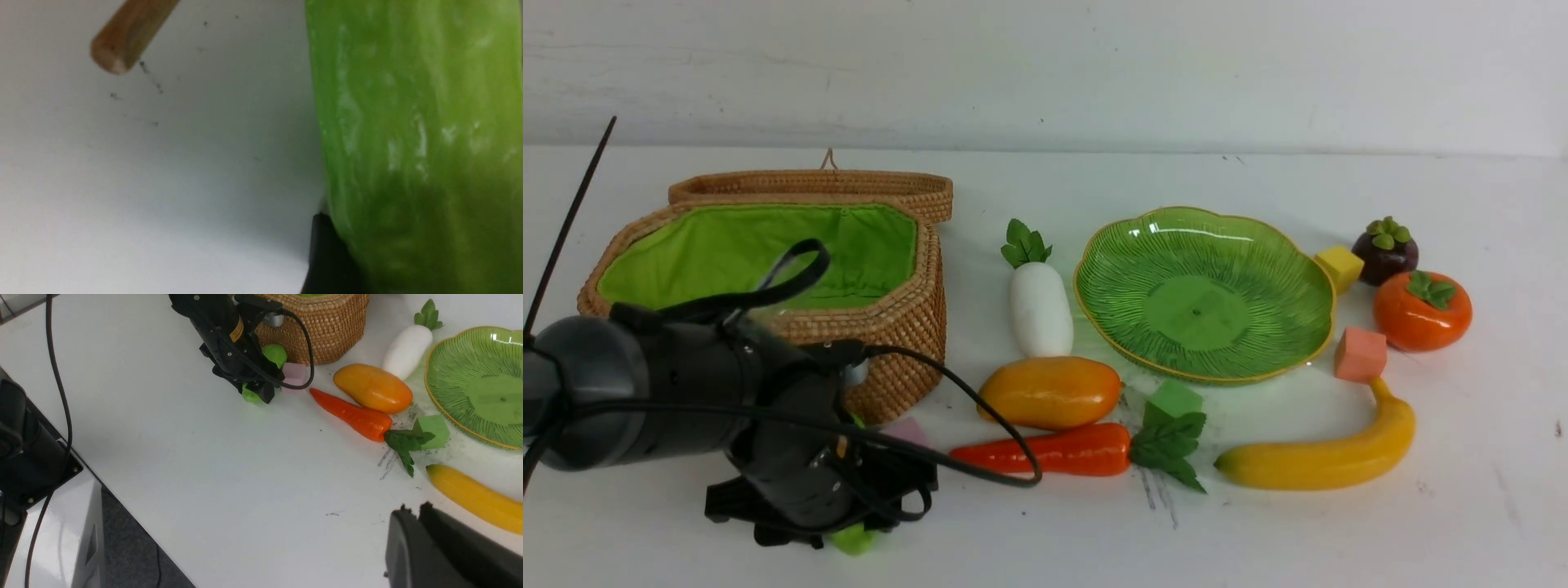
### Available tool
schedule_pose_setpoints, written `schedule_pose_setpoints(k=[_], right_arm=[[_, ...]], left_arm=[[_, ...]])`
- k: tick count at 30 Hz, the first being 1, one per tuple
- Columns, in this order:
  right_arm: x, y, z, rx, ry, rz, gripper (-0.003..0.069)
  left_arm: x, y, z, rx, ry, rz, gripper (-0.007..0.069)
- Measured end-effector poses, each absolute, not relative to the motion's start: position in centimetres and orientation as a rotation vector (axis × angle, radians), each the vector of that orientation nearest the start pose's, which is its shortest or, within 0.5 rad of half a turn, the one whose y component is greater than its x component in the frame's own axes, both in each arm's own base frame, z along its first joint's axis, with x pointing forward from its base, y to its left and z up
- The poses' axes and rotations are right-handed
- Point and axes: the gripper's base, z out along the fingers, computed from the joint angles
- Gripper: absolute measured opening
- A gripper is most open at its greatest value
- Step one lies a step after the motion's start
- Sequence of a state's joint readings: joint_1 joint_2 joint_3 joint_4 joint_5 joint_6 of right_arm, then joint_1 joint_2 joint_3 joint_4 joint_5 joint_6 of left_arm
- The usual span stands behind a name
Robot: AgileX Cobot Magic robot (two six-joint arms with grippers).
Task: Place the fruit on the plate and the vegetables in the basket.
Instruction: Take a chayote with your left arm and place it on the basket on the left.
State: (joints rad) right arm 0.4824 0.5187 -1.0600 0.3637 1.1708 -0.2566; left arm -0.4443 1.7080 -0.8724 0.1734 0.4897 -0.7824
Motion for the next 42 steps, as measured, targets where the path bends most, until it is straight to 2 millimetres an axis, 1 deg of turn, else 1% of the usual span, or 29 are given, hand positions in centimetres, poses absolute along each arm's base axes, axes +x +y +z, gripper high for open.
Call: schedule_pose_setpoints(k=[3, 6, 10, 12, 14, 17, 18, 19, 21, 22, 23, 25, 27, 28, 30, 33, 34, 36, 37, 39, 40, 42], right_arm=[[2.0, 4.4, 41.9, -0.812, 1.947, 0.572, 0.0043], [2.0, 4.4, 41.9, -0.813, 1.947, 0.571, 0.0046], [2.0, 4.4, 41.9, -0.813, 1.947, 0.571, 0.0051], [2.0, 4.4, 41.9, -0.813, 1.947, 0.571, 0.0054], [2.0, 4.4, 41.9, -0.812, 1.946, 0.570, 0.0055], [2.2, 4.3, 42.0, -0.793, 1.940, 0.541, 0.0058], [2.4, 4.2, 42.0, -0.772, 1.941, 0.529, 0.0058], [2.6, 4.0, 42.1, -0.729, 1.943, 0.510, 0.0059], [3.1, 3.6, 42.2, -0.638, 1.956, 0.480, 0.0062], [3.2, 3.4, 42.2, -0.602, 1.964, 0.470, 0.0063], [3.4, 3.2, 42.2, -0.558, 1.971, 0.452, 0.0064], [3.6, 2.9, 42.2, -0.499, 1.988, 0.433, 0.0067], [3.7, 2.7, 42.2, -0.476, 1.994, 0.419, 0.0069], [3.7, 2.7, 42.2, -0.470, 1.996, 0.417, 0.0070], [3.7, 2.7, 42.2, -0.468, 1.999, 0.416, 0.0072], [3.6, 2.7, 42.0, -0.476, 2.022, 0.424, 0.0074], [3.6, 2.7, 42.0, -0.477, 2.024, 0.426, 0.0075], [3.3, 2.8, 41.7, -0.490, 2.062, 0.439, 0.0076], [3.2, 2.8, 41.6, -0.494, 2.074, 0.442, 0.0076], [3.2, 2.8, 41.4, -0.500, 2.090, 0.446, 0.0076], [3.1, 2.8, 41.4, -0.503, 2.100, 0.445, 0.0076], [3.1, 2.8, 41.3, -0.506, 2.108, 0.444, 0.0076]], left_arm=[[27.8, -12.4, 15.8, -0.283, 2.808, -0.129, 0.0430], [26.9, -11.9, 16.5, -0.311, 2.866, -0.067, 0.0429], [25.5, -11.4, 18.6, -0.305, 2.904, -0.051, 0.0429], [24.2, -11.6, 20.5, -0.249, 2.911, -0.070, 0.0429], [22.6, -12.3, 22.3, -0.151, 2.898, -0.125, 0.0429], [20.8, -14.1, 24.5, 0.070, 2.818, -0.250, 0.0429], [20.3, -14.8, 25.0, 0.146, 2.776, -0.294, 0.0429], [19.9, -16.0, 25.8, 0.255, 2.700, -0.359, 0.0429], [19.8, -18.0, 27.0, 0.391, 2.566, -0.453, 0.0429], [20.0, -18.7, 27.4, 0.437, 2.524, -0.469, 0.0429], [20.8, -20.1, 28.6, 0.494, 2.427, -0.509, 0.0429], [22.5, -22.0, 29.6, 0.560, 2.336, -0.527, 0.0429], [24.5, -24.0, 30.3, 0.619, 2.265, -0.519, 0.0429], [25.9, -25.3, 30.5, 0.656, 2.232, -0.508, 0.0429], [27.8, -27.2, 30.6, 0.706, 2.190, -0.487, 0.0429], [30.8, -30.1, 28.6, 0.779, 2.193, -0.448, 0.0428], [31.0, -30.3, 28.5, 0.783, 2.195, -0.446, 0.0428], [33.1, -32.3, 26.9, 0.822, 2.222, -0.412, 0.0428], [33.6, -32.7, 26.5, 0.829, 2.234, -0.405, 0.0428], [34.2, -33.3, 26.2, 0.839, 2.249, -0.396, 0.0428], [34.6, -33.6, 26.4, 0.841, 2.251, -0.393, 0.0428], [34.5, -33.5, 27.1, 0.841, 2.252, -0.393, 0.0428]])
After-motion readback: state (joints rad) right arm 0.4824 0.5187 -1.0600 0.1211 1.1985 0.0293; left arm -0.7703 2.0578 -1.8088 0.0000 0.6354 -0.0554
